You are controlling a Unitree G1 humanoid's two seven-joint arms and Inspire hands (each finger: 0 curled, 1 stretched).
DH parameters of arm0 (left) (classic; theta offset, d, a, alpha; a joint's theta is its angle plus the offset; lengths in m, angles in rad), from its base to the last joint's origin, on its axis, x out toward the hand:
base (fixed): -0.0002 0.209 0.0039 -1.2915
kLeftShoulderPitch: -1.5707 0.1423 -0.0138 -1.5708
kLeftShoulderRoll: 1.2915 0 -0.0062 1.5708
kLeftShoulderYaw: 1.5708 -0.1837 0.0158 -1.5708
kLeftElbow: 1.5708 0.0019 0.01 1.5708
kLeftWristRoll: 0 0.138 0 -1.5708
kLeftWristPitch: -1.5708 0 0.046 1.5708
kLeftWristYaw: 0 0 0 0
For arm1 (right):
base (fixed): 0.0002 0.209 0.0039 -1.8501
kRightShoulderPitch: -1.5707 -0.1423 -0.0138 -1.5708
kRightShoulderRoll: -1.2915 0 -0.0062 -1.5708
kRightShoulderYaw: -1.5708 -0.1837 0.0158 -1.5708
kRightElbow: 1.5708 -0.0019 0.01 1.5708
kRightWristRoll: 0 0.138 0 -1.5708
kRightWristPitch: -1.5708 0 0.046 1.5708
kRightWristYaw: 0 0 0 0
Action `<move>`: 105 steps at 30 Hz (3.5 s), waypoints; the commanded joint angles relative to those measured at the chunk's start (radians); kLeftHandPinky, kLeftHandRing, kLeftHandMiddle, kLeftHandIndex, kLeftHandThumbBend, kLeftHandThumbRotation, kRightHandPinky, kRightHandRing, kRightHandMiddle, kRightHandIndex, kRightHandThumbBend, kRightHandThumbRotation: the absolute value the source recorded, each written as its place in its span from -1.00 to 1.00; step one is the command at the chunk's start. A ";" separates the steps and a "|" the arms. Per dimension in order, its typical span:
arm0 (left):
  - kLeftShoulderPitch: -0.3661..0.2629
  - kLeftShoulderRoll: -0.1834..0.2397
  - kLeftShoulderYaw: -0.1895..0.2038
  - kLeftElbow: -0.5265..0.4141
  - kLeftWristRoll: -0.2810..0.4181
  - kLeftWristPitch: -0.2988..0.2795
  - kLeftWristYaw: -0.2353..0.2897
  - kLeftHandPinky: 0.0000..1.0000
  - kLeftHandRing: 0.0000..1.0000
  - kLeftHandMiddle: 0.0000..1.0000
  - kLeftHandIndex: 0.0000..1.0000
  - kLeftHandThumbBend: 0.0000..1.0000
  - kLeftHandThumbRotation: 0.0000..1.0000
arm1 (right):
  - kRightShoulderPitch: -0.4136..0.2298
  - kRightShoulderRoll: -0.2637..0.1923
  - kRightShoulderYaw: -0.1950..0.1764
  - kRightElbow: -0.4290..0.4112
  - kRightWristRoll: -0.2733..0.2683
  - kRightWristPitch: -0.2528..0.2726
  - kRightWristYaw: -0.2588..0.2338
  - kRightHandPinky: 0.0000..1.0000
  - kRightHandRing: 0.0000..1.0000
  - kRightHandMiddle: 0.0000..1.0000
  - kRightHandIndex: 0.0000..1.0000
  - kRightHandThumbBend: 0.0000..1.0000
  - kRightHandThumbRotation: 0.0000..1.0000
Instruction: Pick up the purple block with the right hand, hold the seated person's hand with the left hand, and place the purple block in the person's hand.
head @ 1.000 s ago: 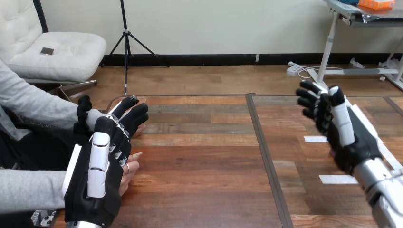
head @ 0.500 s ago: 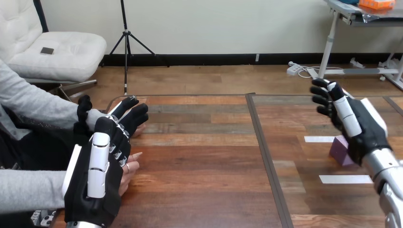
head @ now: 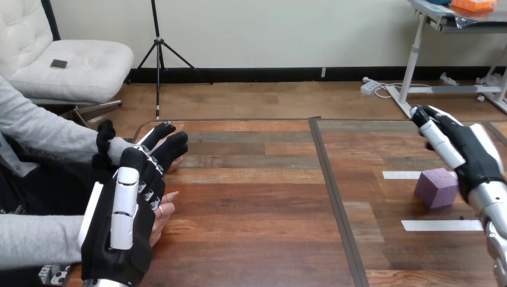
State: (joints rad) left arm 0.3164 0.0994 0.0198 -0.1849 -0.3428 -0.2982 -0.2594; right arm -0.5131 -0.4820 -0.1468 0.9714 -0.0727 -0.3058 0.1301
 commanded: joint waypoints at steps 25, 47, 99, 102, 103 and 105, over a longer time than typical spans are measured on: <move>-0.031 0.004 0.016 -0.034 -0.030 0.002 -0.042 0.82 0.72 0.64 0.64 0.03 0.90 | -0.288 -0.089 0.078 0.270 -0.157 0.023 -0.186 0.55 0.79 0.85 0.86 1.00 0.74; -0.021 0.009 0.023 -0.051 -0.043 0.027 -0.062 0.88 0.72 0.64 0.69 -0.07 0.82 | -0.321 -0.076 0.096 0.317 -0.178 0.140 -0.248 0.66 0.96 0.99 0.99 1.00 0.41; -0.017 0.035 0.021 -0.043 -0.014 0.045 -0.109 0.68 0.61 0.60 0.56 -0.34 0.03 | -0.240 -0.012 0.193 0.349 -0.236 0.243 -0.276 0.84 1.00 1.00 1.00 1.00 -0.60; -0.019 0.038 0.023 -0.042 -0.017 0.044 -0.116 0.66 0.61 0.59 0.55 -0.34 0.00 | -0.232 -0.009 0.202 0.349 -0.243 0.239 -0.282 0.83 1.00 1.00 1.00 1.00 -0.58; -0.019 0.038 0.023 -0.041 -0.018 0.044 -0.118 0.65 0.61 0.60 0.55 -0.34 -0.02 | -0.230 -0.008 0.205 0.349 -0.244 0.238 -0.283 0.82 1.00 1.00 1.00 1.00 -0.56; -0.021 0.041 0.025 -0.040 -0.019 0.044 -0.122 0.65 0.61 0.60 0.54 -0.34 -0.04 | -0.226 -0.004 0.206 0.349 -0.244 0.239 -0.283 0.80 1.00 1.00 1.00 1.00 -0.55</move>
State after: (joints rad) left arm 0.3292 0.1218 0.0328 -0.1928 -0.3619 -0.2524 -0.3671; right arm -0.7327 -0.5040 0.0421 1.3210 -0.3043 -0.0602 -0.1315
